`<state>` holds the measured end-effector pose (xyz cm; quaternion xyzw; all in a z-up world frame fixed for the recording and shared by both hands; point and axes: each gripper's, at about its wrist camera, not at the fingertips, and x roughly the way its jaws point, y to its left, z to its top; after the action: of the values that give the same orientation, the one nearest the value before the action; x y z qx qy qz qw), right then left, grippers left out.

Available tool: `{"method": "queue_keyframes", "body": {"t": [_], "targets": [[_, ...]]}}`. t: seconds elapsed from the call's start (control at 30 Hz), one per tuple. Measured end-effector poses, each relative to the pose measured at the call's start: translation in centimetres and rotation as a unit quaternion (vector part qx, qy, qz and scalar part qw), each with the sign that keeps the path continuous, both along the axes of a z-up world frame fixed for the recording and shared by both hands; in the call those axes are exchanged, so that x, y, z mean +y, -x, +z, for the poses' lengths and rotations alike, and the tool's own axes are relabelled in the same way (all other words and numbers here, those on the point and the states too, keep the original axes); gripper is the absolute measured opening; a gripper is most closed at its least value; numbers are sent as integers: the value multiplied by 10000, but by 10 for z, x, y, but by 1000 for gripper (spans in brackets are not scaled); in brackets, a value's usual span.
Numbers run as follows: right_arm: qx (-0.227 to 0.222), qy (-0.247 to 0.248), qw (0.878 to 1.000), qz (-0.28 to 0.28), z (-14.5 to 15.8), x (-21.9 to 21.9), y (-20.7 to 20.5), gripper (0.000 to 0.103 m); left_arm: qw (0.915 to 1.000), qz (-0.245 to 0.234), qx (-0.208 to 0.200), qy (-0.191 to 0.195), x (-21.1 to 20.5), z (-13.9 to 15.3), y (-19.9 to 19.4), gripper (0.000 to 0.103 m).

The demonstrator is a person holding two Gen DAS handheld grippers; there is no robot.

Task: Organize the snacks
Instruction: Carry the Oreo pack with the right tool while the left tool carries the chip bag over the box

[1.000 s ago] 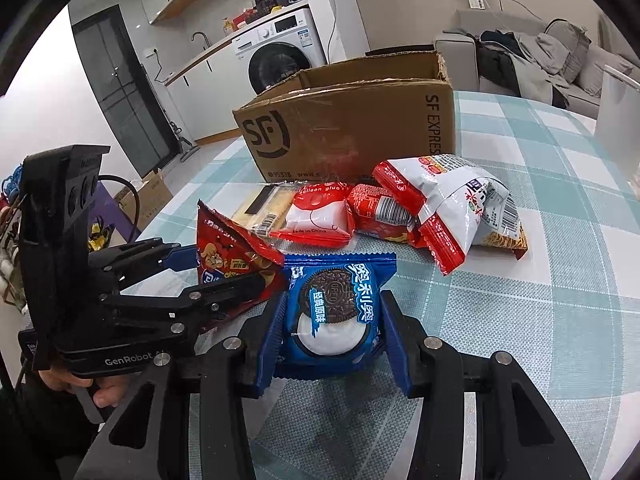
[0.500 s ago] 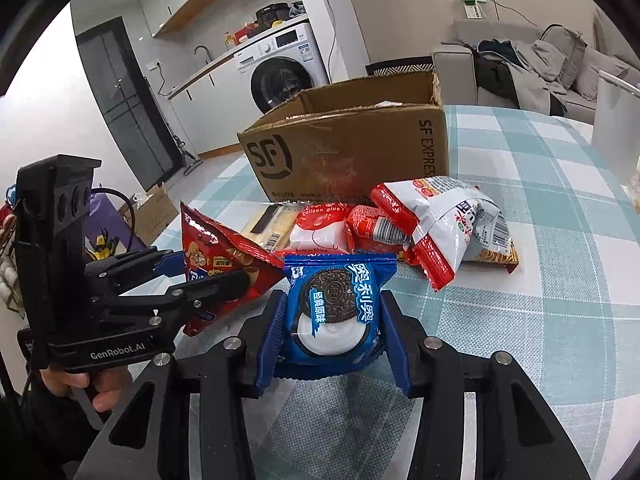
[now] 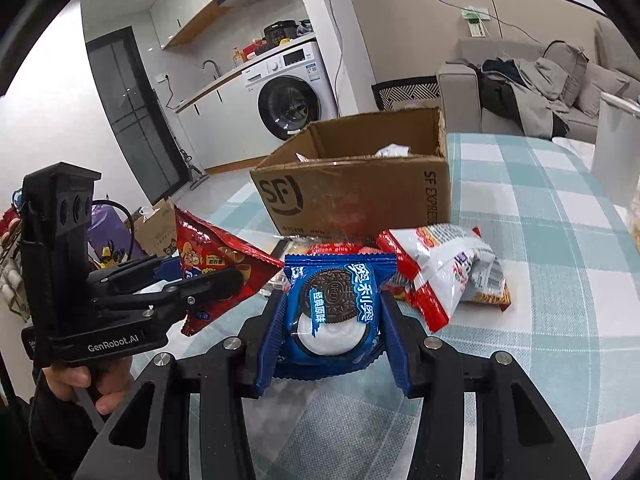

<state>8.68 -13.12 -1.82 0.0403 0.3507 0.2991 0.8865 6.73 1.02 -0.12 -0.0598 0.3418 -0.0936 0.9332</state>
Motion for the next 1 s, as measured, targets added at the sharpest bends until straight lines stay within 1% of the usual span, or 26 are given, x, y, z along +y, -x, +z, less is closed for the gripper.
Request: {"method": "queue_keyframes", "body": {"t": [0.27, 0.6, 0.83, 1.0], "targets": [[-220, -68, 9997, -20, 19, 0, -7, 47, 9997, 53, -229, 11, 0, 23, -7, 48], [-432, -86, 9990, -50, 44, 0, -23, 47, 9987, 144, -489, 72, 4, 54, -26, 48], [-551, -108, 9984, -16, 56, 7, -36, 47, 9982, 211, -556, 103, 7, 67, -49, 48], [-568, -156, 9983, -30, 59, 10, -45, 47, 9979, 276, -571, 144, 11, 69, -66, 48]]}}
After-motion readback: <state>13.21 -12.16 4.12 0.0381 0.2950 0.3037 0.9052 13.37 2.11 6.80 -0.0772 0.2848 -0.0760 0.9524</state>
